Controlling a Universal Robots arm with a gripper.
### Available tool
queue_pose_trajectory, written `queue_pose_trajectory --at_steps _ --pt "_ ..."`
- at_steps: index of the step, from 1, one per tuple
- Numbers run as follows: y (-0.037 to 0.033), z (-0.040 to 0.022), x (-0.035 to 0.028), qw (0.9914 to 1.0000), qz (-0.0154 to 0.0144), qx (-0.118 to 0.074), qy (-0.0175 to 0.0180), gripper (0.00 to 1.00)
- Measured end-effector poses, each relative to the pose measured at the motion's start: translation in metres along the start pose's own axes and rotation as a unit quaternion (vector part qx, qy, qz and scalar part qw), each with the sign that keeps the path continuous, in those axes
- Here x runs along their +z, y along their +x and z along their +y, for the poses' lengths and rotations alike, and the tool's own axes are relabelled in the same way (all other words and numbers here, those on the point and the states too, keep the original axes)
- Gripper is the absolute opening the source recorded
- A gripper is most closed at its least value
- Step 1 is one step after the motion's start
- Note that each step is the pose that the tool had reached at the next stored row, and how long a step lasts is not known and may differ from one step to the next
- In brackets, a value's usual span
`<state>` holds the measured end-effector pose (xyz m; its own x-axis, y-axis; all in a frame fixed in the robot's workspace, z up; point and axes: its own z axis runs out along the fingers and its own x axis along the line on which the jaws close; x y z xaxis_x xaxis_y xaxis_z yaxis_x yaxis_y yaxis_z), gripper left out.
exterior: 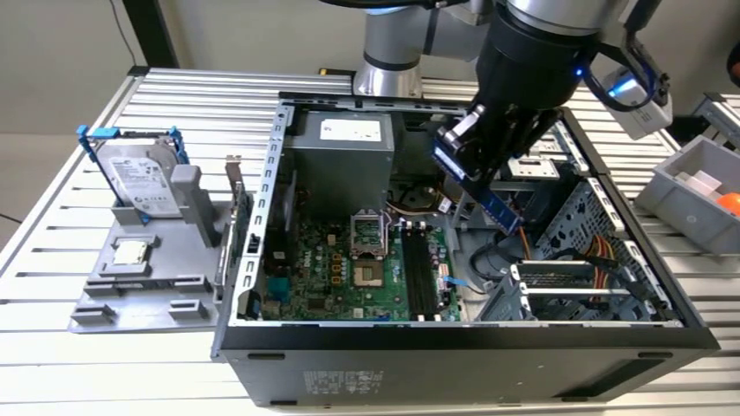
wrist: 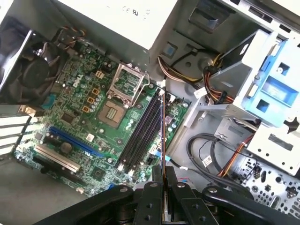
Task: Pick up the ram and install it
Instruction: 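Insert the ram into the slot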
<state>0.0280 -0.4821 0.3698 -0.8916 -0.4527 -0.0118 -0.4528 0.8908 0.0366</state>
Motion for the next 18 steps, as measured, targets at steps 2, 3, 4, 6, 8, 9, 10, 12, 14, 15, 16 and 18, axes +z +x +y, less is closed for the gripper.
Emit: queue_pose_trajectory --at_steps 2,3,4,6,8,9,10,12,14,15,16,18 --pt "0.0000 0.0000 0.0000 0.99999 -0.0002 0.005 0.0001 0.00" --pt "0.0000 0.0000 0.0000 0.99996 -0.0003 0.008 0.0001 0.00" --pt "0.0000 0.0000 0.0000 0.99993 -0.0004 0.012 0.0001 0.00" --pt "0.0000 0.0000 0.0000 0.99980 -0.0007 0.020 0.0002 0.00" --pt "0.0000 0.0000 0.0000 0.99954 -0.0011 0.030 0.0004 0.00" --pt "0.0000 0.0000 0.0001 0.99937 -0.0013 0.035 0.0004 0.00" --pt "0.0000 0.0000 0.0001 0.99919 -0.0014 0.040 0.0005 0.00" --pt "0.0000 0.0000 0.0001 0.99874 -0.0018 0.050 0.0006 0.00" --pt "0.0000 0.0000 0.0002 0.99819 -0.0022 0.060 0.0008 0.00" --pt "0.0000 0.0000 0.0002 0.99788 -0.0024 0.065 0.0008 0.00" --pt "0.0000 0.0000 0.0003 0.99755 -0.0025 0.070 0.0008 0.00" --pt "0.0000 0.0000 0.0003 0.99683 -0.0029 0.080 0.0010 0.00"
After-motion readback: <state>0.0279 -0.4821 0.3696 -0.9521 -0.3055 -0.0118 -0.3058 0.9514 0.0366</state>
